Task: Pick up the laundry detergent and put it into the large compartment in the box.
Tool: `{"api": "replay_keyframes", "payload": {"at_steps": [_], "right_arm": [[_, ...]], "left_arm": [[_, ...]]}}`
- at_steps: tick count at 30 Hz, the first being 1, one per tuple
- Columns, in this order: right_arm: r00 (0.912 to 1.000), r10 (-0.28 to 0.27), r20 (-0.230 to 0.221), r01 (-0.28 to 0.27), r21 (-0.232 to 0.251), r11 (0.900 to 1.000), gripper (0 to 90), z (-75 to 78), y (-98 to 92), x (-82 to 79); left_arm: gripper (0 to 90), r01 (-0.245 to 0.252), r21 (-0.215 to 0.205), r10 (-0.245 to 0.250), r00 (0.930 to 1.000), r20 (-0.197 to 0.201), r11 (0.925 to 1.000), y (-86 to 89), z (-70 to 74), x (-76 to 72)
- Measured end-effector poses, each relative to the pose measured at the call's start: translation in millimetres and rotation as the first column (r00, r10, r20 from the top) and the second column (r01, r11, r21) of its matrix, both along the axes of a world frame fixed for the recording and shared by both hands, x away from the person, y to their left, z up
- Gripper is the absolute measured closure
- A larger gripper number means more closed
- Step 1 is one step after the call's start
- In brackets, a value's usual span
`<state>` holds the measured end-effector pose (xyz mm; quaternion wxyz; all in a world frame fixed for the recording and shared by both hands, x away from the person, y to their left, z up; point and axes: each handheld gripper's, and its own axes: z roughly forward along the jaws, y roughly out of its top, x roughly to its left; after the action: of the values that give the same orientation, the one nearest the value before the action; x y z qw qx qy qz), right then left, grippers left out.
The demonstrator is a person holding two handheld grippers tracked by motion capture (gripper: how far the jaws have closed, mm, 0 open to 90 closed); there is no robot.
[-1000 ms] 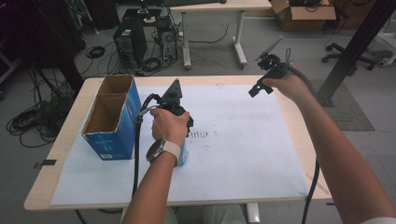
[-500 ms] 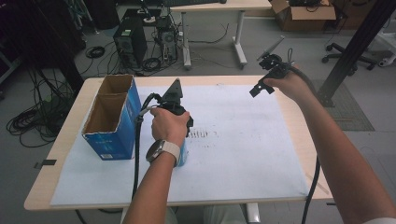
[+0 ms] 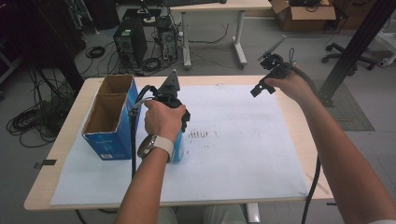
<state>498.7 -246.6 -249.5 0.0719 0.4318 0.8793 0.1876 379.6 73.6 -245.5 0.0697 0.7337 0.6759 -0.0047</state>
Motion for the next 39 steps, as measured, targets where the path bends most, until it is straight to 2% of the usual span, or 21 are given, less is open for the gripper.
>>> {"api": "replay_keyframes", "payload": {"at_steps": [4, 5, 8, 9, 10, 11, 12, 13, 14, 15, 17, 18, 21, 22, 24, 26, 27, 29, 32, 39], "right_arm": [[1.0000, 0.001, 0.004, -0.001, 0.001, 1.000, 11.3, 0.8, 0.2, -0.7], [1.0000, 0.001, 0.004, -0.001, 0.001, 1.000, 11.3, 0.8, 0.2, -0.7], [1.0000, 0.000, 0.003, 0.000, -0.002, 1.000, 11.3, 1.1, 0.4, -1.5], [1.0000, 0.000, 0.003, 0.000, -0.002, 1.000, 11.3, 1.1, 0.4, -1.5], [1.0000, 0.000, 0.004, 0.000, 0.000, 1.000, 11.3, 1.6, 0.3, -1.9], [1.0000, -0.001, 0.003, 0.001, 0.001, 1.000, 11.3, 1.9, 0.4, -2.2], [1.0000, -0.002, 0.003, 0.002, -0.001, 1.000, 11.3, 2.0, 0.4, -2.3], [1.0000, -0.002, 0.003, 0.002, -0.001, 1.000, 11.3, 2.0, 0.4, -2.3], [1.0000, -0.002, 0.004, 0.002, -0.001, 1.000, 11.3, 2.1, -0.1, -2.5], [1.0000, -0.002, 0.004, 0.002, -0.001, 1.000, 11.3, 2.1, -0.1, -2.5], [1.0000, -0.006, 0.003, 0.006, -0.003, 1.000, 11.3, 2.5, -0.9, -2.8], [1.0000, -0.006, 0.003, 0.006, -0.003, 1.000, 11.3, 2.5, -0.9, -2.8], [1.0000, -0.006, 0.003, 0.006, 0.000, 1.000, 11.4, 3.0, -1.3, -3.4], [1.0000, -0.006, 0.004, 0.006, 0.003, 1.000, 11.4, 3.5, -1.1, -3.8], [1.0000, -0.006, 0.004, 0.006, 0.004, 1.000, 11.3, 4.0, -1.1, -4.2], [1.0000, -0.008, 0.004, 0.008, 0.003, 1.000, 11.3, 4.5, -0.8, -5.0], [1.0000, -0.008, 0.004, 0.008, 0.003, 1.000, 11.3, 4.5, -0.8, -5.0], [0.9999, -0.009, 0.006, 0.009, 0.000, 1.000, 11.3, 4.9, -0.7, -5.9], [0.9999, -0.007, 0.010, 0.007, -0.004, 1.000, 11.3, 6.4, -0.1, -8.7], [0.9998, -0.012, 0.017, 0.012, -0.005, 1.000, 11.3, 9.0, 0.1, -12.8]], "left_arm": [[37.6, 0.001, 0.009, -0.001, 1.0000, 0.010, 1.0000, 6.4, 17.3, -1.8], [37.7, 0.001, 0.009, -0.001, 1.0000, 0.010, 1.0000, 6.4, 17.3, -1.8], [37.7, 0.014, 0.015, -0.014, 0.9997, 0.018, 0.9998, 11.3, 35.1, -3.9], [37.7, 0.014, 0.015, -0.014, 0.9997, 0.018, 0.9998, 11.3, 35.1, -3.9], [37.7, 0.018, 0.016, -0.018, 0.9996, 0.022, 0.9997, 14.6, 47.1, -4.8], [37.6, 0.018, 0.016, -0.018, 0.9996, 0.022, 0.9997, 14.6, 47.1, -4.8], [37.7, 0.028, 0.018, -0.028, 0.9994, 0.020, 0.9995, 17.7, 58.1, -5.2], [37.7, 0.028, 0.018, -0.028, 0.9994, 0.020, 0.9995, 17.7, 58.1, -5.2], [37.7, 0.037, 0.021, -0.038, 0.9991, 0.020, 0.9991, 20.5, 69.0, -5.8], [37.7, 0.037, 0.021, -0.038, 0.9991, 0.020, 0.9991, 20.5, 69.0, -5.8], [37.7, 0.049, 0.029, -0.050, 0.9984, 0.027, 0.9984, 25.3, 85.2, -6.5], [37.7, 0.049, 0.029, -0.050, 0.9984, 0.027, 0.9984, 25.3, 85.2, -6.5], [37.7, 0.059, 0.035, -0.060, 0.9975, 0.038, 0.9977, 30.4, 100.1, -6.8], [37.7, 0.067, 0.032, -0.068, 0.9964, 0.050, 0.9973, 35.1, 111.1, -7.1], [37.7, 0.071, 0.029, -0.073, 0.9958, 0.056, 0.9970, 36.6, 114.6, -7.2], [37.7, 0.076, 0.021, -0.077, 0.9947, 0.068, 0.9969, 42.4, 126.8, -7.8], [37.7, 0.076, 0.021, -0.077, 0.9947, 0.068, 0.9969, 42.4, 126.8, -7.8], [37.7, 0.070, 0.014, -0.071, 0.9945, 0.078, 0.9974, 47.9, 136.0, -7.8], [37.7, 0.069, 0.029, -0.071, 0.9942, 0.080, 0.9972, 57.7, 149.2, -6.7], [37.8, 0.065, 0.043, -0.068, 0.9944, 0.081, 0.9970, 78.9, 161.9, -4.8]]}}
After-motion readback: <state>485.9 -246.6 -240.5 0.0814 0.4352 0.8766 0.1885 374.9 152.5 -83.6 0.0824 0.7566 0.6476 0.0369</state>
